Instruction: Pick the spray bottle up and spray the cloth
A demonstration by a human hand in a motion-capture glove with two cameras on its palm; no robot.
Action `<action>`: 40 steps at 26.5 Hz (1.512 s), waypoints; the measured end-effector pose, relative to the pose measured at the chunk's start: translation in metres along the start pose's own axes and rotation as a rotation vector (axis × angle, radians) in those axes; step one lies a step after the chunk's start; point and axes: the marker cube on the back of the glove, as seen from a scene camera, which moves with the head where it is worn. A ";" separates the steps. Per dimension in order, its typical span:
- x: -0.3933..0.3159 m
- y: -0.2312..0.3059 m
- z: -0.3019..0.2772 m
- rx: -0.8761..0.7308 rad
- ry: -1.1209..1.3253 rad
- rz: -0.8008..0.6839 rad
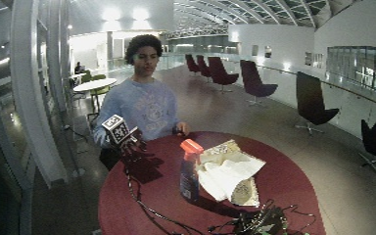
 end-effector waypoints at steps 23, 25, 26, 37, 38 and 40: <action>-0.008 -0.020 -0.003 0.029 0.019 -0.033; -0.007 -0.032 -0.007 0.035 0.021 -0.027; -0.005 -0.040 -0.009 0.040 0.020 -0.022; 0.010 -0.177 -0.044 0.150 -0.231 0.023; 0.011 -0.189 -0.046 0.170 -0.270 0.032; 0.014 -0.210 -0.051 0.204 -0.343 0.056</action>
